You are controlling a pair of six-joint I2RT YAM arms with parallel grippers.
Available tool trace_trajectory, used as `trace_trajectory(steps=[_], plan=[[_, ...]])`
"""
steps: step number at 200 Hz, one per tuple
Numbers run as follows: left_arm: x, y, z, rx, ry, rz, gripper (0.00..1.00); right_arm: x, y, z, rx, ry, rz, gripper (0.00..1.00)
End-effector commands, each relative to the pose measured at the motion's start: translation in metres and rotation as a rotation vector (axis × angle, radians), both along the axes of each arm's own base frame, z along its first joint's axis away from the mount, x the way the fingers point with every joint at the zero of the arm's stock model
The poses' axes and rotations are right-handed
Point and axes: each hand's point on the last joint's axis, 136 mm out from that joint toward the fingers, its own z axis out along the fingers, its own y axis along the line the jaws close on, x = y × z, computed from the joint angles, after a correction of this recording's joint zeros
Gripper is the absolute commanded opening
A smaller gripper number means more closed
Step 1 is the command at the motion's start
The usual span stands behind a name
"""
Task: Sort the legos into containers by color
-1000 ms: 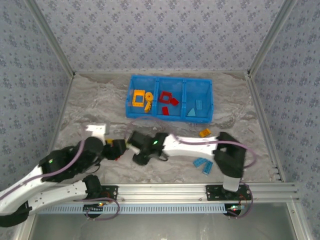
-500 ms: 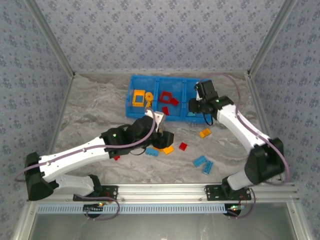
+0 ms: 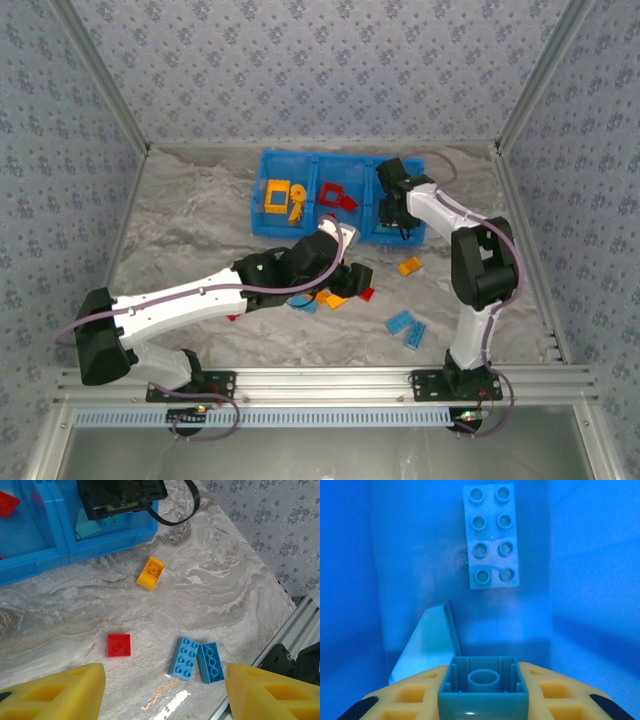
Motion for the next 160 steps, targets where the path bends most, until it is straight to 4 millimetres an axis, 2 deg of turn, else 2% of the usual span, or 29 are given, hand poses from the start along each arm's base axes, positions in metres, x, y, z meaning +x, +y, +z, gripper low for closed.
trace_trajectory(steps=[1, 25, 49, 72, 104, 119, 134, 147, 160], plan=[[-0.001, -0.009, 0.017, -0.040, -0.029, -0.024, 0.65, 0.004, -0.013, -0.003, -0.052, 0.018, -0.040, 0.33], [-0.002, -0.005, 0.013, -0.023, -0.028, -0.019, 0.65, 0.005, -0.012, -0.006, -0.053, 0.028, -0.031, 0.43], [-0.002, 0.001, 0.012, -0.007, -0.034, -0.012, 0.65, 0.006, -0.008, 0.010, -0.057, -0.013, -0.015, 0.56], [-0.002, 0.010, 0.013, 0.011, -0.041, 0.003, 0.65, 0.006, -0.002, 0.046, -0.052, -0.091, -0.001, 0.60], [-0.002, 0.019, 0.015, 0.037, -0.048, 0.012, 0.65, -0.002, 0.004, 0.115, -0.068, -0.237, 0.024, 0.58], [0.002, 0.022, 0.013, 0.057, -0.045, 0.003, 0.65, -0.016, 0.005, 0.142, -0.060, -0.296, 0.038, 0.58], [0.005, 0.017, 0.010, 0.061, -0.014, -0.052, 0.66, -0.041, 0.005, 0.164, -0.019, -0.341, 0.051, 0.58], [0.008, 0.008, 0.005, 0.085, -0.020, -0.103, 0.66, -0.069, 0.008, 0.172, 0.039, -0.362, 0.080, 0.59], [0.011, -0.002, -0.005, 0.136, -0.040, -0.152, 0.66, -0.101, 0.013, 0.169, 0.094, -0.339, 0.106, 0.60]])
